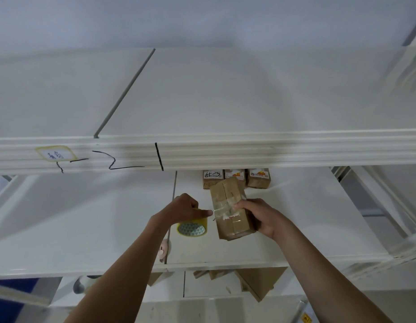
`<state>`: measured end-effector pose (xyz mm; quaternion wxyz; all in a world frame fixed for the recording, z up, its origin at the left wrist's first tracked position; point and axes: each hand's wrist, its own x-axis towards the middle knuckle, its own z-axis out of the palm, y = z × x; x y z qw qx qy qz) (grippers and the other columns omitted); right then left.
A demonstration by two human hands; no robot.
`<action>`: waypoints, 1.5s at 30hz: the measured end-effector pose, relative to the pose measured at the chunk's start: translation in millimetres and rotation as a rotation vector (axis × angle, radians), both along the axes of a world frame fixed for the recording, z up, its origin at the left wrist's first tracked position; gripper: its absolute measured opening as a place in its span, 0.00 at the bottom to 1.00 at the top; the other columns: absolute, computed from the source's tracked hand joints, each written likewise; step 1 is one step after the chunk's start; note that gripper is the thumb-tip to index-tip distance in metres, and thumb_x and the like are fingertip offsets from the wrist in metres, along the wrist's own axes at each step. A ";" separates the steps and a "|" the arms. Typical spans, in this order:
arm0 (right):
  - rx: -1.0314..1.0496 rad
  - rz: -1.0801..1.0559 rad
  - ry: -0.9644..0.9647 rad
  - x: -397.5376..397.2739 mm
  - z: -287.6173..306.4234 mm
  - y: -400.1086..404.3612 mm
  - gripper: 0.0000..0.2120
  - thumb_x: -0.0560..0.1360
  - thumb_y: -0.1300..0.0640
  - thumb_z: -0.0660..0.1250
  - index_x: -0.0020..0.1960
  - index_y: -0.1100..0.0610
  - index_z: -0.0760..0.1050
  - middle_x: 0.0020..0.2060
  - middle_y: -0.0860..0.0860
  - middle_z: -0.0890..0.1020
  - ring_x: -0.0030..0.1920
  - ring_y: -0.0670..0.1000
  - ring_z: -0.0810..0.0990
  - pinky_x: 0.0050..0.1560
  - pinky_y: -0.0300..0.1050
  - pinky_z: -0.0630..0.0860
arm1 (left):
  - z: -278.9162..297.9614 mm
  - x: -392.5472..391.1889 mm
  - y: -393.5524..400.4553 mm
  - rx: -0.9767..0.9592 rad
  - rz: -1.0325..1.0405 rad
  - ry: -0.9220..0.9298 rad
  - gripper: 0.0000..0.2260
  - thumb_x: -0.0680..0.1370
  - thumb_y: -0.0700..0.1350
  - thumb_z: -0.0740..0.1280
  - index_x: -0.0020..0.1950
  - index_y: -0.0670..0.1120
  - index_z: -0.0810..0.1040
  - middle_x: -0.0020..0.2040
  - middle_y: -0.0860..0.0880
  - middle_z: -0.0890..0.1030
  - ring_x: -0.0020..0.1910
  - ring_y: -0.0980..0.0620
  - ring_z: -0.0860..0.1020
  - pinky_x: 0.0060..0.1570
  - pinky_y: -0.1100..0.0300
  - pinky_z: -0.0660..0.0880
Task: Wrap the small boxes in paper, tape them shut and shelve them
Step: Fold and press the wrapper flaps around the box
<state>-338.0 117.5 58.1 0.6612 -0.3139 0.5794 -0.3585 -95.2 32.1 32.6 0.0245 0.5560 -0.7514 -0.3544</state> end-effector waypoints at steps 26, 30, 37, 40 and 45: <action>0.233 -0.088 0.485 3.0 -76.1 -5.1 0.23 0.70 0.52 0.79 0.58 0.60 0.76 0.48 0.55 0.83 0.47 0.53 0.83 0.49 0.48 0.82 | -45.5 -20.4 7.9 -0.051 -0.049 -0.076 0.20 0.75 0.60 0.72 0.46 0.42 0.84 0.42 0.49 0.79 0.44 0.51 0.77 0.42 0.61 0.72; 0.273 -0.067 0.533 1.6 -75.9 -8.0 0.21 0.72 0.52 0.77 0.57 0.62 0.75 0.46 0.55 0.81 0.44 0.53 0.81 0.38 0.43 0.77 | -49.2 -21.9 6.6 -0.049 -0.035 -0.080 0.21 0.74 0.60 0.72 0.44 0.41 0.84 0.40 0.48 0.79 0.43 0.50 0.76 0.41 0.60 0.71; 0.263 -0.079 0.647 3.9 -79.3 -8.7 0.22 0.70 0.49 0.79 0.54 0.62 0.76 0.51 0.57 0.82 0.50 0.56 0.80 0.40 0.44 0.75 | -51.6 -25.8 8.3 -0.040 -0.009 -0.101 0.20 0.75 0.60 0.71 0.48 0.42 0.83 0.43 0.48 0.79 0.43 0.50 0.77 0.42 0.61 0.73; 0.243 -0.083 0.726 6.6 -76.0 -9.1 0.22 0.71 0.48 0.78 0.53 0.62 0.77 0.50 0.56 0.82 0.48 0.55 0.81 0.34 0.42 0.73 | -53.3 -26.2 9.0 -0.028 0.008 -0.109 0.19 0.76 0.60 0.71 0.48 0.44 0.82 0.44 0.48 0.79 0.42 0.51 0.78 0.39 0.64 0.72; 0.218 -0.091 0.864 13.7 -76.2 -6.0 0.17 0.73 0.49 0.77 0.49 0.59 0.75 0.49 0.55 0.82 0.46 0.53 0.81 0.42 0.42 0.78 | -53.1 -27.1 12.9 -0.033 -0.001 -0.115 0.21 0.77 0.61 0.68 0.54 0.43 0.83 0.50 0.46 0.82 0.46 0.49 0.80 0.48 0.58 0.79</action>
